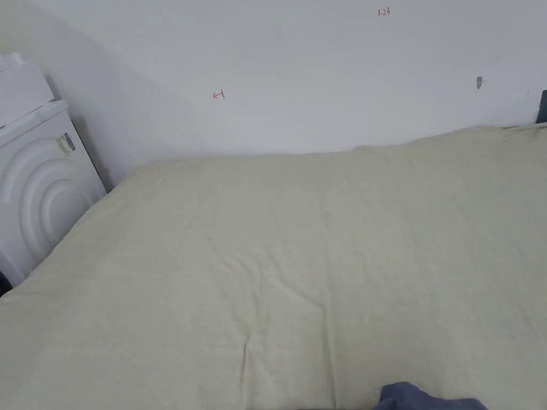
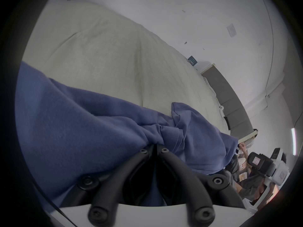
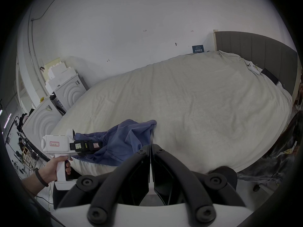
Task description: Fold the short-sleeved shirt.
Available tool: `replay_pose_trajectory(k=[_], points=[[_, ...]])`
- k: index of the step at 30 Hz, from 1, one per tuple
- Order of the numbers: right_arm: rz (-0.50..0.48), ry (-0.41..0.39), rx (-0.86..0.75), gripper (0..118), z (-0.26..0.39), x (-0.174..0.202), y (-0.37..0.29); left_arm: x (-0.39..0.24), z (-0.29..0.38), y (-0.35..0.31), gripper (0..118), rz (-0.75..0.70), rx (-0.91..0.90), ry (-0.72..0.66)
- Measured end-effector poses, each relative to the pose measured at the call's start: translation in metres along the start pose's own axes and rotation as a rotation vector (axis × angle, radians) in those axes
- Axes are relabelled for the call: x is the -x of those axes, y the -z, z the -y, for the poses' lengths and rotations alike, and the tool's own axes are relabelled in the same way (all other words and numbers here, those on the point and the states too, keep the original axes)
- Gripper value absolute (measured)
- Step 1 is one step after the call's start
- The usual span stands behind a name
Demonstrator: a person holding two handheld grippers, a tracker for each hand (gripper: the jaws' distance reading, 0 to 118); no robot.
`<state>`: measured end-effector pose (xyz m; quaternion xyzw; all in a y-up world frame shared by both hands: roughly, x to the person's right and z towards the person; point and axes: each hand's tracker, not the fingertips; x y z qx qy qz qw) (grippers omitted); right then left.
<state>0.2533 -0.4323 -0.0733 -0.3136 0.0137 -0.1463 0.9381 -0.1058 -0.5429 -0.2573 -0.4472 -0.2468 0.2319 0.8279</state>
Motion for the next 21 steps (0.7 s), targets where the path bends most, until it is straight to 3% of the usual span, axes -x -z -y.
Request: replay_pose_trajectory(k=[3, 5, 8, 10, 11, 12, 14, 16, 21], points=[[-0.011, -0.005, -0.009, 1, 0.0, 0.005, -0.004, 0.0, -0.007, -0.005, 8, 0.002, 0.011, -0.052], [-0.03, -0.001, -0.007, 1, -0.001, 0.006, -0.003, 0.003, -0.018, -0.026, 7, 0.081, 0.018, -0.182], [-0.044, -0.004, -0.012, 1, -0.003, 0.01, 0.003, 0.024, -0.027, -0.089, 11, 0.165, -0.185, -0.178], [-0.056, -0.019, -0.013, 1, -0.003, 0.013, 0.005, 0.042, -0.037, -0.121, 39, 0.08, -0.232, -0.129], [-0.062, -0.026, -0.016, 1, -0.003, 0.014, 0.005, 0.047, -0.04, -0.138, 66, 0.06, -0.231, -0.119], [-0.07, -0.032, -0.013, 1, -0.004, 0.015, 0.006, 0.058, -0.042, -0.146, 81, 0.048, -0.222, -0.127], [-0.064, -0.043, -0.019, 0, -0.003, 0.02, 0.007, 0.081, -0.042, -0.154, 84, 0.015, -0.213, -0.167], [-0.063, -0.052, -0.016, 0, -0.004, 0.022, 0.006, 0.097, -0.034, -0.148, 96, 0.019, -0.214, -0.197], [-0.068, -0.045, -0.024, 0, -0.007, 0.023, 0.004, 0.118, -0.016, -0.093, 95, 0.097, -0.14, -0.32]])
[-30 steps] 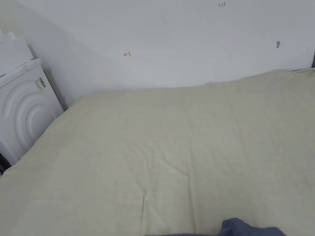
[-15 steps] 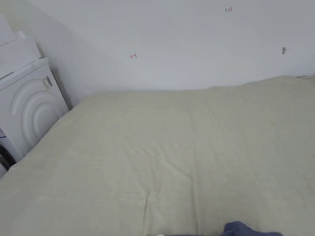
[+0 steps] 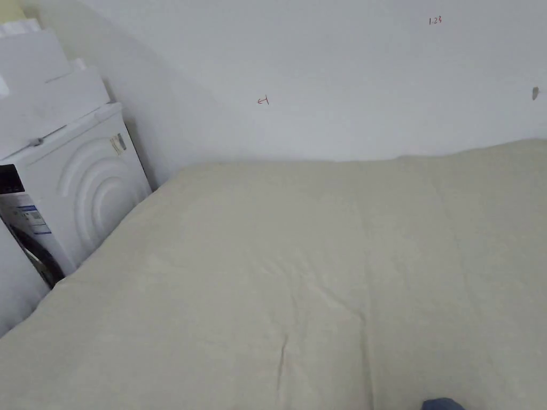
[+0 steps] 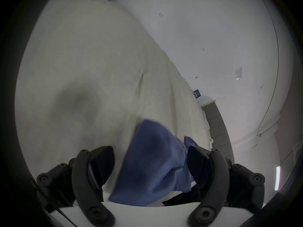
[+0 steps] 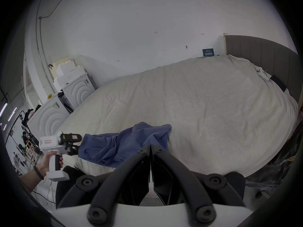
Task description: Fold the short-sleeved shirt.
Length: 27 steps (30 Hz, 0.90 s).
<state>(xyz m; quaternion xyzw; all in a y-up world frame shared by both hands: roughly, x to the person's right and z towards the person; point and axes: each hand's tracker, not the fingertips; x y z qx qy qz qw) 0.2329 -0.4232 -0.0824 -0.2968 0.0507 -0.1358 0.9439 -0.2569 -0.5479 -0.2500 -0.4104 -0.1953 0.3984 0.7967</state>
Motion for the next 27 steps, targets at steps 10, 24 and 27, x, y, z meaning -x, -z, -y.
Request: replay_pose_trajectory(k=[10, 24, 27], points=[[0.032, -0.011, 0.005, 1, -0.003, -0.004, -0.003, -0.016, 0.012, 0.003, 17, 0.024, -0.04, -0.038], [0.01, 0.033, 0.007, 1, 0.003, -0.013, 0.007, -0.089, -0.055, -0.113, 16, -0.286, -0.199, 0.323], [0.001, 0.048, 0.006, 1, 0.003, -0.013, 0.008, -0.113, -0.035, -0.084, 16, -0.207, -0.145, 0.368]])
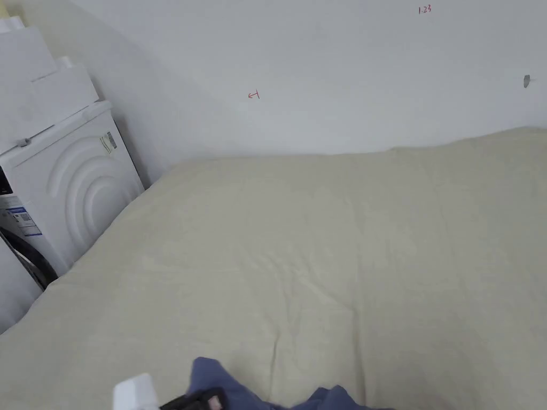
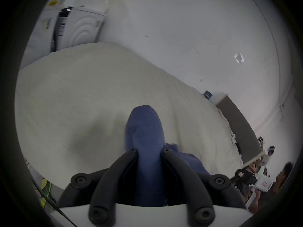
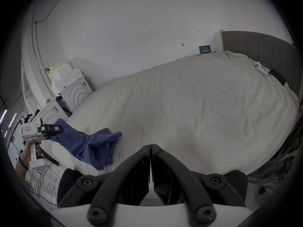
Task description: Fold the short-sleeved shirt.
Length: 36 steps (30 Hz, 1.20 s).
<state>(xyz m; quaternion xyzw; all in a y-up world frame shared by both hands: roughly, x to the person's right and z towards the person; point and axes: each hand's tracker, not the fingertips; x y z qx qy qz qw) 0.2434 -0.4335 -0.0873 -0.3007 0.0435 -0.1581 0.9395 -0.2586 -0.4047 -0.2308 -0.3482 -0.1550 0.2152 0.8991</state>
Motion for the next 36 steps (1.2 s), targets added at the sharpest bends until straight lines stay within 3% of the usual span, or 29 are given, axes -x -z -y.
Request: replay_pose_trajectory(k=[4, 7, 9, 11, 13, 17, 19, 21, 23, 24, 27, 30, 32, 33, 36], points=[[0.008, -0.013, 0.004, 1, 0.001, 0.0, -0.007, -0.068, 0.039, 0.067, 16, 0.02, 0.132, 0.104], [0.052, -0.001, 0.009, 1, -0.001, -0.002, -0.017, -0.075, 0.07, 0.117, 17, -0.008, 0.245, 0.197], [0.049, 0.043, -0.025, 1, 0.0, -0.006, -0.025, -0.075, 0.078, 0.131, 28, -0.022, 0.228, 0.17], [0.039, 0.099, -0.032, 1, 0.001, -0.012, -0.027, -0.072, 0.074, 0.133, 47, -0.009, 0.201, 0.103], [0.043, 0.105, -0.03, 1, 0.002, -0.017, -0.027, -0.074, 0.061, 0.122, 62, 0.043, 0.207, 0.041], [0.042, 0.1, -0.027, 1, 0.002, -0.016, -0.025, -0.079, 0.032, 0.067, 71, 0.119, 0.021, 0.062], [0.028, 0.09, -0.021, 1, 0.002, -0.015, -0.023, -0.072, 0.025, 0.051, 81, 0.151, -0.04, -0.013], [0.008, 0.076, -0.017, 1, 0.002, -0.013, -0.021, -0.059, 0.029, 0.052, 75, 0.186, -0.08, -0.112], [0.009, 0.069, -0.013, 1, 0.002, -0.009, -0.02, -0.053, 0.039, 0.07, 29, 0.219, 0.002, -0.186], [0.008, 0.065, -0.011, 1, 0.003, -0.007, -0.021, -0.052, 0.045, 0.08, 17, 0.214, 0.043, -0.2], [0.006, 0.064, -0.007, 1, 0.004, -0.006, -0.023, -0.059, 0.072, 0.118, 16, 0.253, 0.182, -0.183], [0.019, 0.062, 0.0, 1, 0.005, -0.005, -0.025, -0.054, 0.093, 0.154, 15, 0.273, 0.305, -0.292], [0.022, 0.056, 0.004, 1, 0.005, -0.005, -0.026, -0.048, 0.107, 0.172, 4, 0.227, 0.318, -0.259], [0.022, 0.051, 0.004, 1, 0.006, -0.005, -0.027, -0.048, 0.109, 0.174, 4, 0.262, 0.282, -0.209], [0.029, 0.021, 0.017, 1, 0.006, -0.001, -0.024, -0.052, 0.106, 0.167, 4, 0.244, 0.278, -0.229]])
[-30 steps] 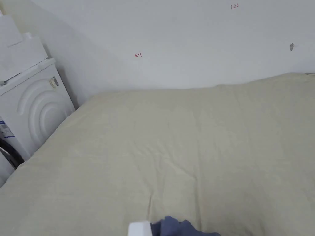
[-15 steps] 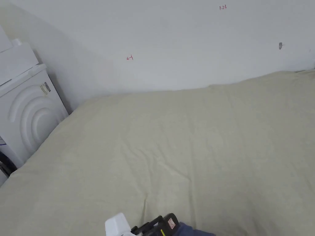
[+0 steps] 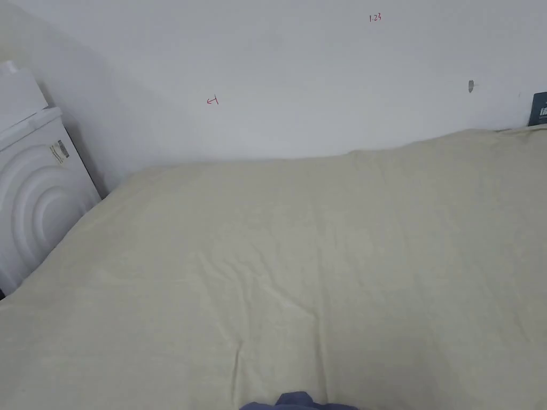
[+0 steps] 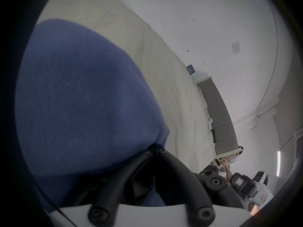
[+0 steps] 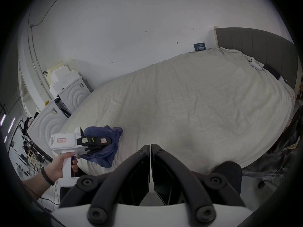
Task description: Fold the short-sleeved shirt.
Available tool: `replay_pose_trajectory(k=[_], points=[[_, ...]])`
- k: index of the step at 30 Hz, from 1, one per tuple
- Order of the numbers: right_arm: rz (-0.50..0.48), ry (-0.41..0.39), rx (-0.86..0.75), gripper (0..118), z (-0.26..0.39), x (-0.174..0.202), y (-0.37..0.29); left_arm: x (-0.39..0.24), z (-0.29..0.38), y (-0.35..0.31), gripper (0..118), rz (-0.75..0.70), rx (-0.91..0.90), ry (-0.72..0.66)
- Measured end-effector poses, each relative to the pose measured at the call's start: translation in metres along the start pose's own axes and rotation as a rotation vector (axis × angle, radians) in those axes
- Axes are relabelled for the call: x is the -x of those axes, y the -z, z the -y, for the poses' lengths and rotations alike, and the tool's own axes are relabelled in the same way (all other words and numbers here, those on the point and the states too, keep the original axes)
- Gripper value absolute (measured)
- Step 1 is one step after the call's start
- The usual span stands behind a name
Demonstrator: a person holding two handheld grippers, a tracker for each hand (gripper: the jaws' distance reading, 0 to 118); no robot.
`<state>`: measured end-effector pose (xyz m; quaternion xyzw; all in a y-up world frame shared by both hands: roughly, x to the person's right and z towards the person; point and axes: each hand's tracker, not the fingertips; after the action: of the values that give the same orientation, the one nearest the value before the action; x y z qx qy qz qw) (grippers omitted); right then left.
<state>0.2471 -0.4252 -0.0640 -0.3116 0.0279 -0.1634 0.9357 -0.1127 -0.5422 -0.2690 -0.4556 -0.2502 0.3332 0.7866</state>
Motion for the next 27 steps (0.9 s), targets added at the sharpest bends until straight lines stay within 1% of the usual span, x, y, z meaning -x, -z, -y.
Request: replay_pose_trajectory(k=[4, 6, 8, 12, 14, 15, 16, 18, 19, 21, 23, 25, 26, 27], points=[[-0.022, 0.002, 0.012, 1, 0.001, 0.005, 0.006, -0.001, 0.0, 0.003, 4, -0.015, 0.008, 0.017], [-0.03, -0.006, 0.012, 1, 0.002, 0.01, 0.007, -0.005, 0.002, 0.004, 3, -0.035, 0.0, 0.064], [-0.044, -0.013, 0.017, 1, 0.004, 0.015, 0.007, -0.007, 0.006, 0.004, 4, -0.041, -0.007, 0.081], [-0.104, -0.024, 0.034, 1, 0.005, 0.032, 0.012, -0.014, 0.009, 0.0, 4, -0.049, -0.027, 0.099], [-0.154, -0.046, 0.058, 1, 0.002, 0.046, 0.02, -0.022, 0.004, -0.015, 4, -0.039, -0.036, 0.073], [-0.178, -0.068, 0.077, 1, 0.001, 0.054, 0.025, -0.028, 0.003, -0.029, 4, -0.021, -0.073, 0.053], [-0.198, -0.088, 0.079, 1, 0.0, 0.063, 0.032, -0.032, 0.002, -0.047, 4, 0.015, -0.117, 0.061], [-0.26, -0.093, 0.111, 1, -0.001, 0.08, 0.052, -0.03, -0.001, -0.085, 5, 0.093, -0.172, 0.093], [-0.307, -0.093, 0.136, 1, -0.003, 0.09, 0.066, -0.027, -0.003, -0.107, 5, 0.082, -0.203, 0.104], [-0.399, -0.101, 0.175, 1, -0.006, 0.11, 0.094, -0.018, -0.005, -0.137, 5, 0.015, -0.233, 0.114], [-0.5, -0.082, 0.184, 1, -0.008, 0.13, 0.128, -0.003, -0.006, -0.159, 5, -0.016, -0.242, 0.114], [-0.547, -0.015, 0.233, 1, -0.008, 0.14, 0.166, 0.009, -0.006, -0.173, 5, -0.021, -0.242, 0.108], [-0.527, 0.031, 0.27, 1, -0.007, 0.14, 0.186, 0.015, -0.005, -0.18, 6, -0.032, -0.246, 0.096], [-0.492, 0.057, 0.29, 1, -0.006, 0.138, 0.198, 0.023, -0.008, -0.183, 8, -0.041, -0.24, 0.083]])
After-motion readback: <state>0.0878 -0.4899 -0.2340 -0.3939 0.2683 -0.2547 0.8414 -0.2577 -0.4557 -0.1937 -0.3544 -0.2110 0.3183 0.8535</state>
